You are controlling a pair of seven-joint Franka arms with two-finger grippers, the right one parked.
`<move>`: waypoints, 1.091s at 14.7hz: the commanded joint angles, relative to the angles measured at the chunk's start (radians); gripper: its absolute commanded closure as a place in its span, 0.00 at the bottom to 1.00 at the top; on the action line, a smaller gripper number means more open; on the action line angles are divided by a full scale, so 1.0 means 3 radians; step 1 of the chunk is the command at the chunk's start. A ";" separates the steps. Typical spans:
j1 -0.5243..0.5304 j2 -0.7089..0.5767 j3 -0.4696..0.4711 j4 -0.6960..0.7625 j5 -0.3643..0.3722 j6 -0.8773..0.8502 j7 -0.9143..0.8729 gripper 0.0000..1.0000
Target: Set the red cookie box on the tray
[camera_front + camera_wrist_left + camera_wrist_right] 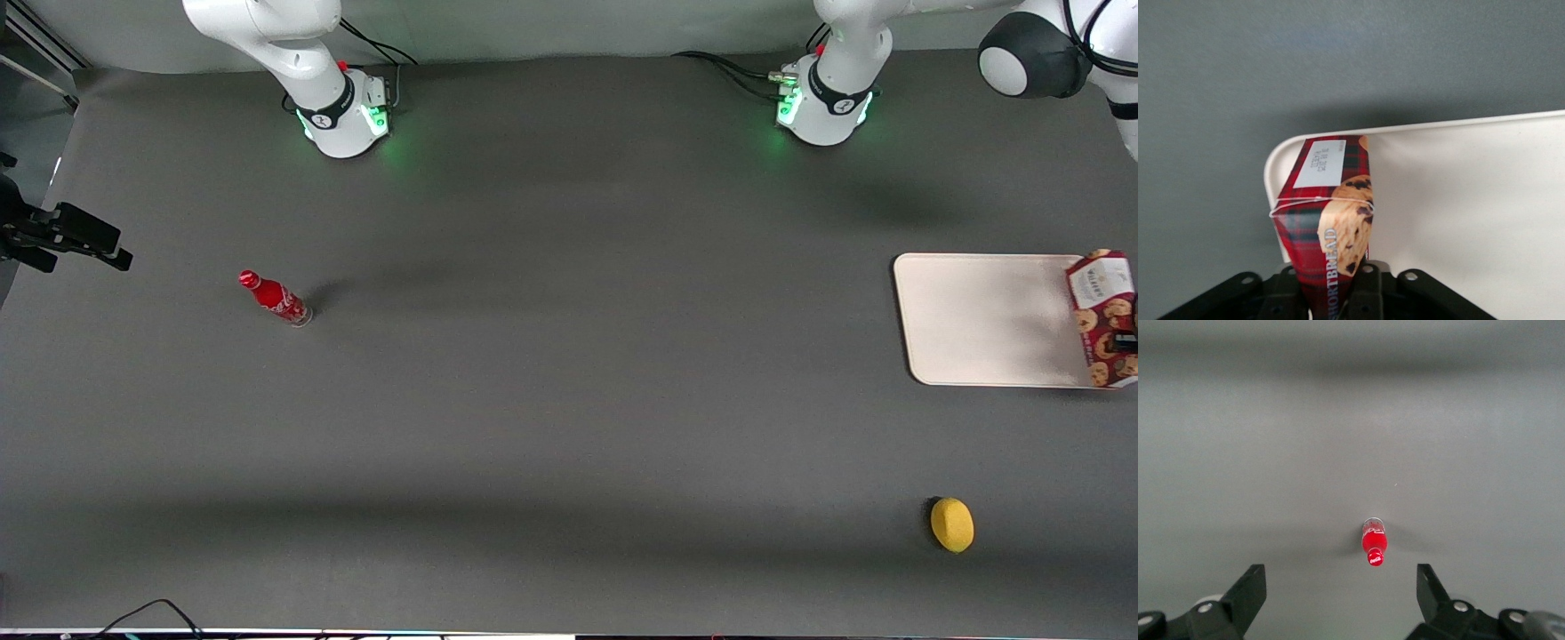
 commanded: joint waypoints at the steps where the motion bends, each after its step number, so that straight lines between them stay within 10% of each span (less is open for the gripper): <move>1: -0.0057 -0.0091 0.0039 -0.0105 -0.0128 0.0038 0.0051 0.00; 5: -0.0154 -0.0294 0.0136 0.0038 0.0025 -0.0222 0.0041 0.00; 12: -0.0557 -0.1071 0.0091 0.1106 0.0286 -0.2306 -0.0739 0.00; 16: -0.0614 -0.1725 -0.0862 0.1154 0.0714 -0.3019 -0.2067 0.00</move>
